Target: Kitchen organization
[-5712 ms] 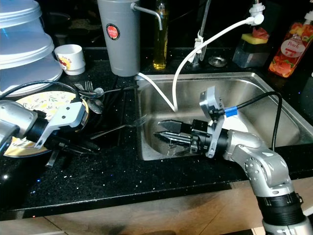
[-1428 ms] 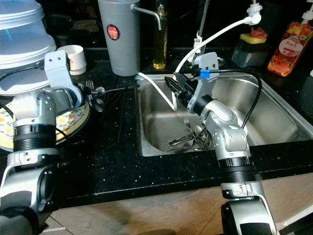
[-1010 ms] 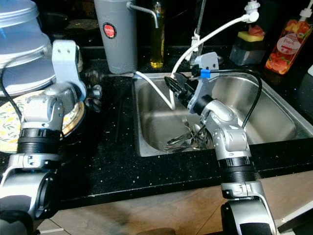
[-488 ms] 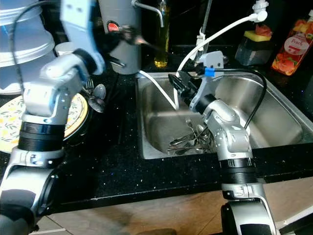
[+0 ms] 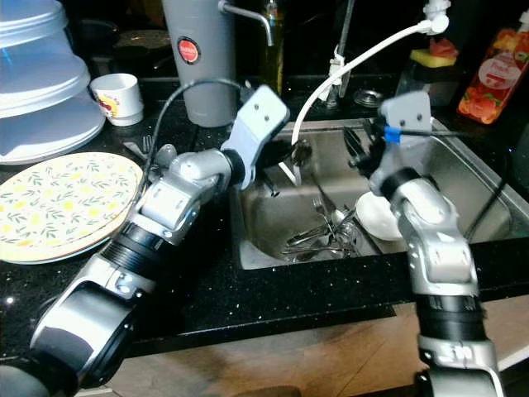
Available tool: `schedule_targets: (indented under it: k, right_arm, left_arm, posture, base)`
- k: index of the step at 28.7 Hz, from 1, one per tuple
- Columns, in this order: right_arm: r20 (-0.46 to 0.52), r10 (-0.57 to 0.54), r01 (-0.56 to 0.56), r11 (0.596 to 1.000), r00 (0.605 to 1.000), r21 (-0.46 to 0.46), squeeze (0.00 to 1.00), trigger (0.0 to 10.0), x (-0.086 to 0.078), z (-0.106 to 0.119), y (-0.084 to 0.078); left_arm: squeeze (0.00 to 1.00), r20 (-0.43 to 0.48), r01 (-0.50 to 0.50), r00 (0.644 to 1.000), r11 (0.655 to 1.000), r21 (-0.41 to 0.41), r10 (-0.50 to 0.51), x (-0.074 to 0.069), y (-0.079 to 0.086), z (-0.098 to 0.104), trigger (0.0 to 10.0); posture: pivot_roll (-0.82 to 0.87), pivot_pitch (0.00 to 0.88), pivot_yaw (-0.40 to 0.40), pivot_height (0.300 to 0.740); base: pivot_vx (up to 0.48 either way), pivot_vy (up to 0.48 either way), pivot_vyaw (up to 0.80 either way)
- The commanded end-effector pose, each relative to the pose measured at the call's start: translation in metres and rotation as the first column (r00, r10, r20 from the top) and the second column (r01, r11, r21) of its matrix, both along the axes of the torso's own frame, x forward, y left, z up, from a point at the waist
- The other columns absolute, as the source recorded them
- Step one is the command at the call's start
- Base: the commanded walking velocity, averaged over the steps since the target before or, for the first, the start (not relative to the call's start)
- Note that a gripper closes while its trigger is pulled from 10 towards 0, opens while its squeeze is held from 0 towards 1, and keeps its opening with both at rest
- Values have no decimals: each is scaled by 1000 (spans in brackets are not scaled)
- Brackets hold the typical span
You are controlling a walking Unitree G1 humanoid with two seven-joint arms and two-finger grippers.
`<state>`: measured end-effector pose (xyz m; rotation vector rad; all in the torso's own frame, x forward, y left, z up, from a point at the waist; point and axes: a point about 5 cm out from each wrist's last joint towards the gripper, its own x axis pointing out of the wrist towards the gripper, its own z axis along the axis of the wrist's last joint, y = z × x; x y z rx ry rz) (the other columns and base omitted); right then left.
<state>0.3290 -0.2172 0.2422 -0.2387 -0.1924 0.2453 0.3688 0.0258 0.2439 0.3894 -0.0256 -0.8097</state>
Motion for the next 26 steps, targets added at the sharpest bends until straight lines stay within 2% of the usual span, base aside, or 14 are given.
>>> schedule_targets:
  k: [1,4,7,8,9,10,13,14,15,16,19,21,23,26]
  right_arm:
    - [-121,-4,-4,998,993,-64,0,10000,-3,-23,-12]
    - [-228,23,-53,991,973,-127,0,10000,-11,-42,-22]
    - [-245,68,-111,980,967,-167,0,10000,-16,-43,-19]
    - [-247,90,-139,972,965,-188,0,10000,-18,-42,-17]
    - [-247,90,-139,972,965,-188,0,10000,-18,-42,-17]
    - [-241,121,-172,965,963,-200,0,10000,-19,-38,-13]
    - [-203,118,-161,965,972,-207,0,10000,-17,-29,-12]
    - [-109,155,-165,982,982,-92,0,10000,-14,-9,-9]
    - [-82,165,-170,984,983,-59,0,10000,-14,-3,-9]
    - [-24,169,-169,986,985,8,0,10000,-13,8,-9]
    - [96,171,-181,977,981,109,0,10000,-13,31,-7]
    - [139,194,-212,969,971,128,0,10000,-12,40,-2]
    - [159,220,-243,961,962,136,0,10000,-9,43,10]
    - [151,285,-308,938,947,160,0,10000,-8,40,26]
  left_arm:
    - [0,1,-23,1000,1000,20,23,3,-7,-5,10000]
    - [0,-4,-65,998,997,29,65,8,-11,-11,10000]
    - [35,4,-73,997,997,0,73,10,-15,-11,10000]
    - [451,11,-68,998,998,-14,68,10,-17,-10,10000]
    - [451,11,-68,998,998,-14,68,10,-17,-10,10000]
    - [1000,9,-64,998,995,-73,65,10,-19,-7,10000]
    - [1000,39,-56,997,985,-161,63,9,-18,3,10000]
    - [1000,94,-31,994,955,-295,61,7,-15,25,10000]
    - [1000,109,-23,992,943,-331,63,6,-13,31,10000]
    - [0,134,-28,987,919,-392,88,6,-8,42,10000]
    - [0,167,-41,976,876,-481,137,6,11,60,10000]
    - [0,170,-55,973,873,-485,156,7,28,68,10000]
    - [0,209,-82,960,900,-429,188,5,47,76,10000]
    - [0,210,-188,950,959,-212,232,9,68,65,10000]
  posture:
    - [69,7,12,740]
    - [53,2,12,740]
    - [53,2,12,740]
    - [53,2,12,740]
    - [53,2,12,740]
    - [51,8,8,740]
    - [51,8,8,740]
    - [51,8,8,740]
    - [51,8,8,740]
    - [51,8,8,740]
    - [67,18,0,740]
    - [73,21,-2,740]
    - [88,25,-5,740]
    - [100,30,2,740]
  base:
    - [0,0,0]
    - [0,0,0]
    - [0,0,0]
    - [0,0,0]
    - [0,0,0]
    - [0,0,0]
    - [0,0,0]
    - [0,0,0]
    - [0,0,0]
    - [0,0,0]
    - [0,0,0]
    - [0,0,0]
    - [0,0,0]
    - [0,0,0]
